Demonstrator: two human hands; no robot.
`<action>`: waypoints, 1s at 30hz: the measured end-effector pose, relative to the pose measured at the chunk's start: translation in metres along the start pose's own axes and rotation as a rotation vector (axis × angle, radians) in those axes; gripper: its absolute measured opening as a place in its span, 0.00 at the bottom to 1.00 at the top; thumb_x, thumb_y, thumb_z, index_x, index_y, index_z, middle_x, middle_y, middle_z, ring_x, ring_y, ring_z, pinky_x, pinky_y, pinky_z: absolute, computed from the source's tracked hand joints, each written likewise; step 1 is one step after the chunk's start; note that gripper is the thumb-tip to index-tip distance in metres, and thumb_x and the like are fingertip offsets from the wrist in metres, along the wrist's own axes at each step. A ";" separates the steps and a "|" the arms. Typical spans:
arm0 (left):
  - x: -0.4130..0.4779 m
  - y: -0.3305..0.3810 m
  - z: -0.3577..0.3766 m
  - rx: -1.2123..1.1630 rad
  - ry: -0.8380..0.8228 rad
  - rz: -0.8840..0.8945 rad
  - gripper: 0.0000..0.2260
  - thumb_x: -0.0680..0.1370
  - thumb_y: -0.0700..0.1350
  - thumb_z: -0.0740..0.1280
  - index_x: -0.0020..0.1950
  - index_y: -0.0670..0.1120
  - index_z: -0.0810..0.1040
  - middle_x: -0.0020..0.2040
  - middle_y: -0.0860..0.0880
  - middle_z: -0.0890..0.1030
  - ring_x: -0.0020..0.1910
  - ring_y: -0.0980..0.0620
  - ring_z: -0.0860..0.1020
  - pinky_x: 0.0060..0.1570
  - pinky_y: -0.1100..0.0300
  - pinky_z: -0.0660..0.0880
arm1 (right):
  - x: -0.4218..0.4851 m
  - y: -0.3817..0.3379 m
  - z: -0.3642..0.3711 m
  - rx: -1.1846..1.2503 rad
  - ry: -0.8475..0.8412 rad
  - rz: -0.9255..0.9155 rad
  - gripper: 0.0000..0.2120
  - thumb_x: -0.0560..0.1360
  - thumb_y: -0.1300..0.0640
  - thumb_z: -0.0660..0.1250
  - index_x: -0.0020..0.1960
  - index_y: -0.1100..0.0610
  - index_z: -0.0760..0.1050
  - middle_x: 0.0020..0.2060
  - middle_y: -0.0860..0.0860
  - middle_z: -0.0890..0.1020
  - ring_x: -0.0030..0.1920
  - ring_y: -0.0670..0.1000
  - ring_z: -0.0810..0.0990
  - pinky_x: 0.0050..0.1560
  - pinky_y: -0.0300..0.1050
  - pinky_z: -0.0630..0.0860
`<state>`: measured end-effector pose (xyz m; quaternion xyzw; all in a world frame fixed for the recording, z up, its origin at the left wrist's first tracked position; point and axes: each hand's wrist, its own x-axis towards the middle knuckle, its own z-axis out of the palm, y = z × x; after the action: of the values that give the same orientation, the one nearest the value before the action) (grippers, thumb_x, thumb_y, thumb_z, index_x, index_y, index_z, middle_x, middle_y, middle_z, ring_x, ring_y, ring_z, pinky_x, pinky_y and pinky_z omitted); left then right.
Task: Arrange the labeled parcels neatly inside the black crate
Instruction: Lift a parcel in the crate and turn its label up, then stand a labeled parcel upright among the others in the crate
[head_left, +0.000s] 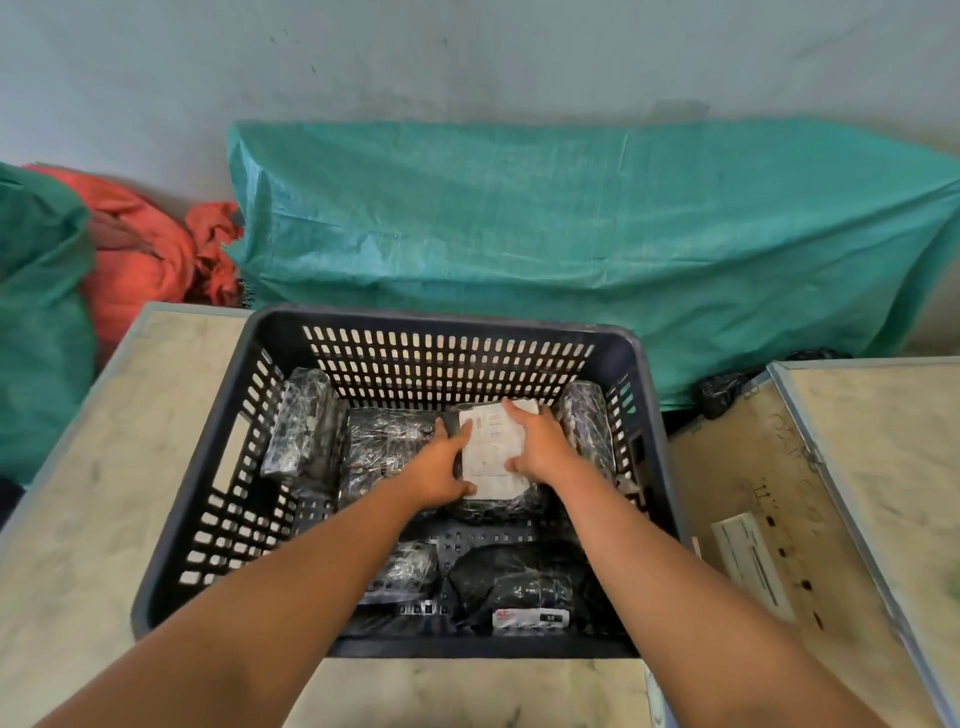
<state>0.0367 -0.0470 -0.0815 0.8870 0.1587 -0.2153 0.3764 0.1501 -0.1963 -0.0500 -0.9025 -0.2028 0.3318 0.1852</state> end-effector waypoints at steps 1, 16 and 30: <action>0.000 0.000 0.004 0.056 -0.011 -0.011 0.50 0.74 0.44 0.77 0.84 0.51 0.44 0.81 0.38 0.36 0.77 0.40 0.65 0.74 0.55 0.63 | 0.002 0.001 0.007 -0.048 -0.022 0.041 0.52 0.70 0.67 0.78 0.83 0.44 0.52 0.82 0.62 0.43 0.77 0.65 0.63 0.72 0.50 0.68; -0.003 -0.001 0.026 0.328 0.024 0.003 0.41 0.80 0.43 0.68 0.83 0.53 0.44 0.80 0.44 0.29 0.64 0.46 0.78 0.45 0.60 0.81 | -0.035 -0.013 -0.034 -0.195 0.413 -0.136 0.24 0.77 0.53 0.74 0.71 0.52 0.76 0.70 0.53 0.78 0.69 0.58 0.76 0.68 0.57 0.74; 0.001 -0.009 0.031 0.301 0.041 0.033 0.40 0.79 0.45 0.69 0.84 0.52 0.47 0.80 0.45 0.30 0.73 0.42 0.71 0.54 0.57 0.81 | -0.067 0.009 -0.026 -0.091 0.271 0.090 0.44 0.77 0.44 0.71 0.83 0.41 0.47 0.64 0.62 0.78 0.61 0.63 0.78 0.63 0.55 0.77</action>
<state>0.0249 -0.0635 -0.1066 0.9401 0.1176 -0.2121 0.2396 0.1235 -0.2419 -0.0008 -0.9547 -0.1501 0.2052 0.1548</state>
